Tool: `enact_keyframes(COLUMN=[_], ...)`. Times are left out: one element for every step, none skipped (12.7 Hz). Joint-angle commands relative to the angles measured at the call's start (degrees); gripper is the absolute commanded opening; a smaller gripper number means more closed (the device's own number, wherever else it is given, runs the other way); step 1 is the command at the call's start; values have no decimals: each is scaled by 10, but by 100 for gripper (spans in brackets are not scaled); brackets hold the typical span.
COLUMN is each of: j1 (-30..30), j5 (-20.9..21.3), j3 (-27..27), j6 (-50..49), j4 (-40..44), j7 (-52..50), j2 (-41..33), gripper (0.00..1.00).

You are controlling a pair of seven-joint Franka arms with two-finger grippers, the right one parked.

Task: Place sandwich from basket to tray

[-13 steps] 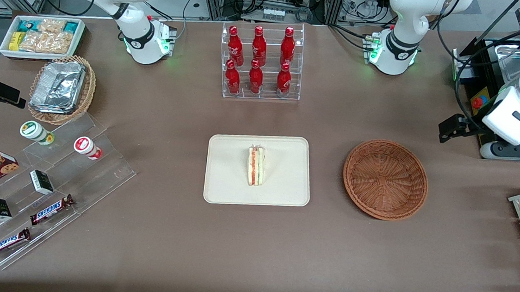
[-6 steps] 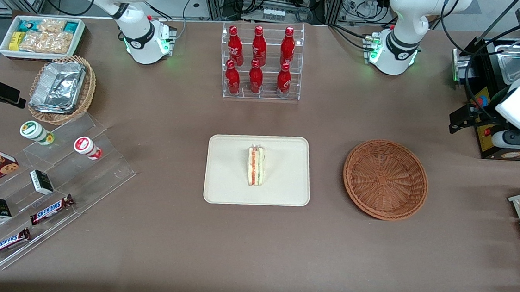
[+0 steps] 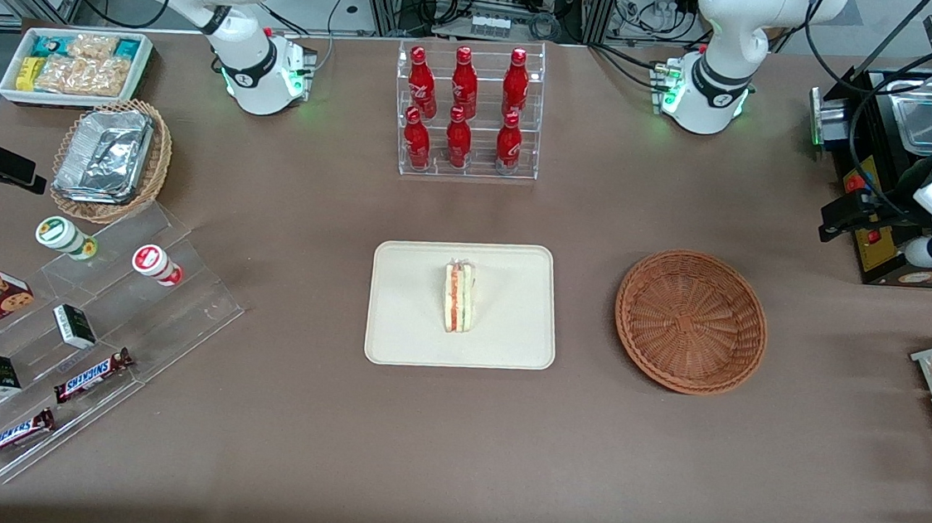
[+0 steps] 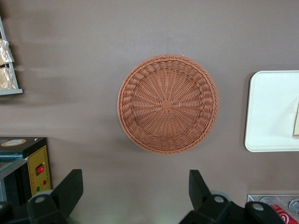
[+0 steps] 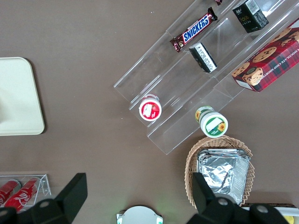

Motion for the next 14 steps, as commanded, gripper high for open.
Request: enact_keyframes(j1=[-9,-9,-9,-7,-6,-6,-8,-9,-11,-12,-11,-11,-11,-11], j5=[-6,-3,0,-1,-1,0,0,0,1,1,1,2,2,3], j3=[5,4,2,-1,-1,-1,-1,-1,-1,0,0,0,0,0], j6=[-1,1,2,10,11,11,12,11,7,6,6,7,8,8], j4=[27,26,26,29,38,48,56,77,93,94,94,93,92,92], j7=[8,13,13,13,11,6,6,6,7,7,7,7,8,9], j2=[12,11,11,10,11,14,27,40,50,51,51,52,52,52], gripper=[100,100,100,100,100,100,100,100,100,100,100,100,100,100])
